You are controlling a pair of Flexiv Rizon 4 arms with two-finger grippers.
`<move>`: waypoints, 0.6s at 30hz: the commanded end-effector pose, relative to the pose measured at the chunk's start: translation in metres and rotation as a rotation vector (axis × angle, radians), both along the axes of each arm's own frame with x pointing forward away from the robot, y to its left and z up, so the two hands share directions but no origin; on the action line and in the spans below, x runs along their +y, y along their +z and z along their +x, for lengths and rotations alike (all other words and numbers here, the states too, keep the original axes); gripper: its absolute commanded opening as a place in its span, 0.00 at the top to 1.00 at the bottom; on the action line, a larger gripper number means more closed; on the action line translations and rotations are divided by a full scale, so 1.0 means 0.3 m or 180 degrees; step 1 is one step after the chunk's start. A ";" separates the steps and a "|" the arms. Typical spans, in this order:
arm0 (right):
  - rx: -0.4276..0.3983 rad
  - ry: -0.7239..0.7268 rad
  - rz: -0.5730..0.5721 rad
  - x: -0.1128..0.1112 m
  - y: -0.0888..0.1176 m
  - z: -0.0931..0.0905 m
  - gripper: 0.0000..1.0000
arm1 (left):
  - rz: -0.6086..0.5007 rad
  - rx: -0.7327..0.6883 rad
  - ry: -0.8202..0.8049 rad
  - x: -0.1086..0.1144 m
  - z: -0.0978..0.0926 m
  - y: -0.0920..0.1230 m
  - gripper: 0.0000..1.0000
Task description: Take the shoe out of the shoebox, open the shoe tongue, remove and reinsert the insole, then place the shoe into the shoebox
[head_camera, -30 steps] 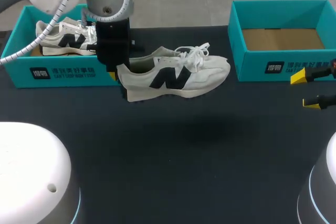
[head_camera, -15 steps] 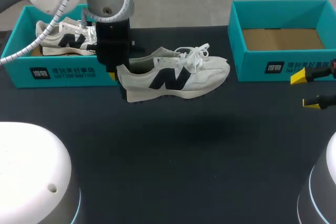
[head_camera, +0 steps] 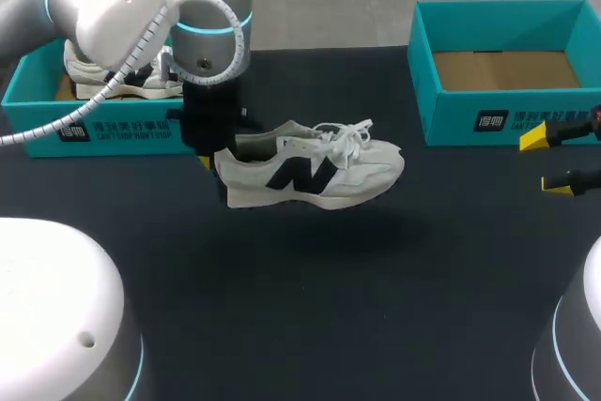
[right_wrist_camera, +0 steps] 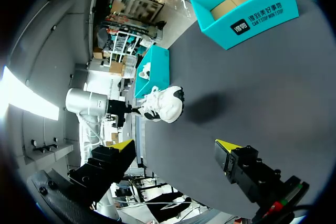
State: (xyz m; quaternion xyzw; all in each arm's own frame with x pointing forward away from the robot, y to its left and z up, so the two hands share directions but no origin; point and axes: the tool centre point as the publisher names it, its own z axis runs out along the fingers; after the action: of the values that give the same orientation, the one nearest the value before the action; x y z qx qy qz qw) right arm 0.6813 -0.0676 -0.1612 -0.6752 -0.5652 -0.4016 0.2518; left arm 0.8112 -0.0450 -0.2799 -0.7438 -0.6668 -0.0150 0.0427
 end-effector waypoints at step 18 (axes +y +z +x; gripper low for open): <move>0.0002 -0.0010 -0.0009 0.002 0.000 -0.004 0.00 | 0.0065 -0.0182 0.0112 -0.045 -0.001 -0.358 1.00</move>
State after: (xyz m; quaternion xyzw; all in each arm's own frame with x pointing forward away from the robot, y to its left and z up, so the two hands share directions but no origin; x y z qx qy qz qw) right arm 0.6813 -0.0677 -0.1612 -0.6752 -0.5651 -0.4016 0.2518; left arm 0.8107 -0.0512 -0.3758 -0.7304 -0.6811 -0.0400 0.0318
